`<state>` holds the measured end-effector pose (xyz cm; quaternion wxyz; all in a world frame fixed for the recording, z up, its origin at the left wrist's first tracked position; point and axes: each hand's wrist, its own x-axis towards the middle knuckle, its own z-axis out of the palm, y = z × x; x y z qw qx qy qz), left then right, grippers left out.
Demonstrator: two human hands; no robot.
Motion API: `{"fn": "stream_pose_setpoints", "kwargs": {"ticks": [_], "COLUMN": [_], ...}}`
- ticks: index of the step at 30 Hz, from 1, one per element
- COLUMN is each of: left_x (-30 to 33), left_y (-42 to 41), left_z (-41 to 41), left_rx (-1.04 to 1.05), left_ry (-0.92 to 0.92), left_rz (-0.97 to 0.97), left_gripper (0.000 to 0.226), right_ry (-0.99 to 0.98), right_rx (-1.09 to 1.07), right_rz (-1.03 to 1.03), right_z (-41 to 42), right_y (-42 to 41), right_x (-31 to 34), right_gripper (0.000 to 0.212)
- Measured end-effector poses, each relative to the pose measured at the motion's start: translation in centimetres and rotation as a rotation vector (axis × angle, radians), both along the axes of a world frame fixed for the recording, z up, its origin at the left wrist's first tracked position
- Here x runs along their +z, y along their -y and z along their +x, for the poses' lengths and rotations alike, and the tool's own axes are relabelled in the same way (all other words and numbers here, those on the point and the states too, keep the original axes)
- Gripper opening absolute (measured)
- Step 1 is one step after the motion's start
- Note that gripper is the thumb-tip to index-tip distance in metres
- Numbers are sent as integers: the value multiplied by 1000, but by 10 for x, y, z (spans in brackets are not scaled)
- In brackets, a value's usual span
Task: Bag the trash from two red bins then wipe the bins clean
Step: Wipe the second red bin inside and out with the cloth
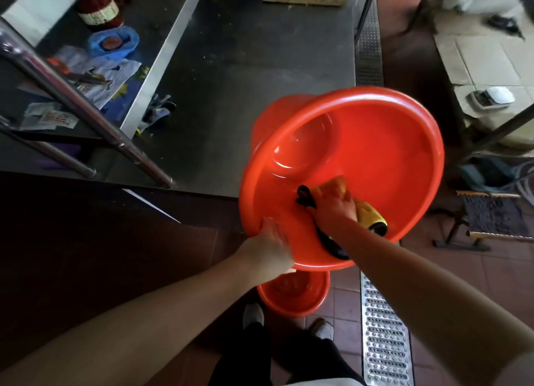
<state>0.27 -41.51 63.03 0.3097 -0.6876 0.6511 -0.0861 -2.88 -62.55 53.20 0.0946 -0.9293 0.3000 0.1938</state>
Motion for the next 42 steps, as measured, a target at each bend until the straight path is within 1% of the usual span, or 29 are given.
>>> {"fn": "stream_pose_setpoints", "kwargs": {"ticks": [2, 4, 5, 6, 7, 8, 9, 10, 12, 13, 14, 16, 21, 24, 29, 30, 32, 33, 34, 37, 40, 42], "left_x": [8, 10, 8, 7, 8, 9, 11, 13, 8, 2, -2, -7, -16, -14, -17, -19, -21, -23, -25, -22, -17, -11], "left_y": [3, 3, 1, -1, -1, -1, 0, 0, 1, -1, -3, -4, 1, 4, 2, 3, 3, 3, 1, -2, -2, -6], "left_z": [3, 4, 4, 3, 1, 1, 2, 2, 5, 8, 9, 9, 2, 4, -2, -5, -10, -11, -12, -8, -7, -7], "left_rx": [-12, -46, -88, -126, -124, -110, -84, -75, -121, -140, -150, -134, -71, -25, 5, 23, 42, 19, -1, 4, -15, -37], "left_ry": [-57, -34, 2, 29, 33, 46, 51, 63, 72, 61, 79, 128, 93, 66, 60, 40, 33, 24, -2, -63, -93, -56], "left_rz": [-50, -19, 22, 65, 77, 56, 34, 26, 68, 103, 136, 141, 66, 95, 85, 88, 117, 127, 125, 108, 149, 116], "left_gripper": [35, 29, 30, 31, 39, 54, 62, 60, 36, 32, 36, 40, 40, 37, 46, 52, 72, 79, 82, 79, 73, 59], "right_ry": [72, 201, 228, 213, 172, 115, 75, 58, 62, 68, 75, 86, 73, 76, 131, 127, 120, 120, 118, 97, 69, 56], "right_rx": [-6, 61, 103, 136, 142, 133, 121, 118, 98, 77, 52, 14, 83, 101, 137, 127, 113, 108, 102, 79, 64, 71], "right_rz": [170, 378, 432, 408, 312, 191, 109, 77, 108, 135, 151, 148, 136, 153, 169, 177, 188, 191, 191, 194, 231, 225], "right_z": [13, 13, 11, 10, 11, 14, 19, 26, 43, 50, 56, 63, 68, 47, -19, -31, -54, -64, -71, -81, -74, -65], "right_y": [-27, -40, -32, -19, -5, 8, 16, 19, 15, 12, 11, 13, 15, 1, -33, -37, -47, -52, -56, -64, -62, -57], "right_x": [-7, -11, -10, -8, -9, -12, -16, -21, -33, -40, -46, -58, -58, -45, -11, -5, 6, 10, 14, 20, 22, 20], "right_gripper": [49, 51, 51, 52, 52, 51, 50, 49, 51, 52, 54, 54, 56, 54, 56, 57, 57, 57, 57, 58, 60, 59]}}
